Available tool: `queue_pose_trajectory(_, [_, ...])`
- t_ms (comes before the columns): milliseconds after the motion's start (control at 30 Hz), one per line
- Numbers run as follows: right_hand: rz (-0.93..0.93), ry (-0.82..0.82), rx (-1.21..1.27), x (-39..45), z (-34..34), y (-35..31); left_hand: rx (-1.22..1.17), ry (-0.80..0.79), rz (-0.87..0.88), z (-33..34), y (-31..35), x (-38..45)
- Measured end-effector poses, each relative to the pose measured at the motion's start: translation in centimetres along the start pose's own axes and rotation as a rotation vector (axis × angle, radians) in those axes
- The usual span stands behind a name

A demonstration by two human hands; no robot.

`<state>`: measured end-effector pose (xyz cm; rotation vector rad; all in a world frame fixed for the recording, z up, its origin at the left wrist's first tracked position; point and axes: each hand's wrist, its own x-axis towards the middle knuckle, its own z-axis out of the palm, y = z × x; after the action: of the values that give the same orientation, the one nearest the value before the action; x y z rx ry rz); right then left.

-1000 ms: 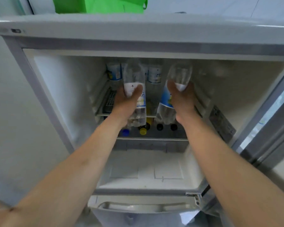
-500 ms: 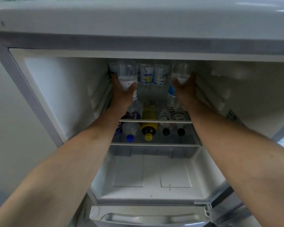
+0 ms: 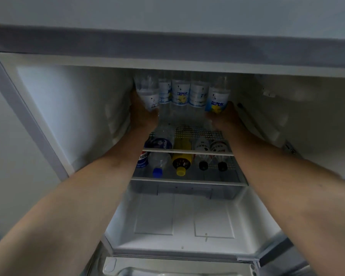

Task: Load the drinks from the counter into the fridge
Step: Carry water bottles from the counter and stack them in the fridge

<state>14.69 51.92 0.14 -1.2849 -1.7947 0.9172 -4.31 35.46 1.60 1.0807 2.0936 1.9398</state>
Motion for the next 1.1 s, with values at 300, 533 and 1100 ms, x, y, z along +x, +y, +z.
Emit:
queue_pose_trajectory(300, [0.051, 0.007, 0.031, 3.1, 0.8, -0.3, -0.013, 0.152, 0.005, 0.8, 0.2, -3.7])
queue_pose_trajectory(533, [0.088, 0.017, 0.016, 3.7, 0.7, -0.5, -0.202, 0.196, -0.362, 2.5, 1.1, -3.9])
queue_pose_trajectory(1100, [0.102, 0.141, 0.055, 0.3, 1.1, -0.3, -0.312, -0.022, -0.584, 1.5, 0.1, -0.4])
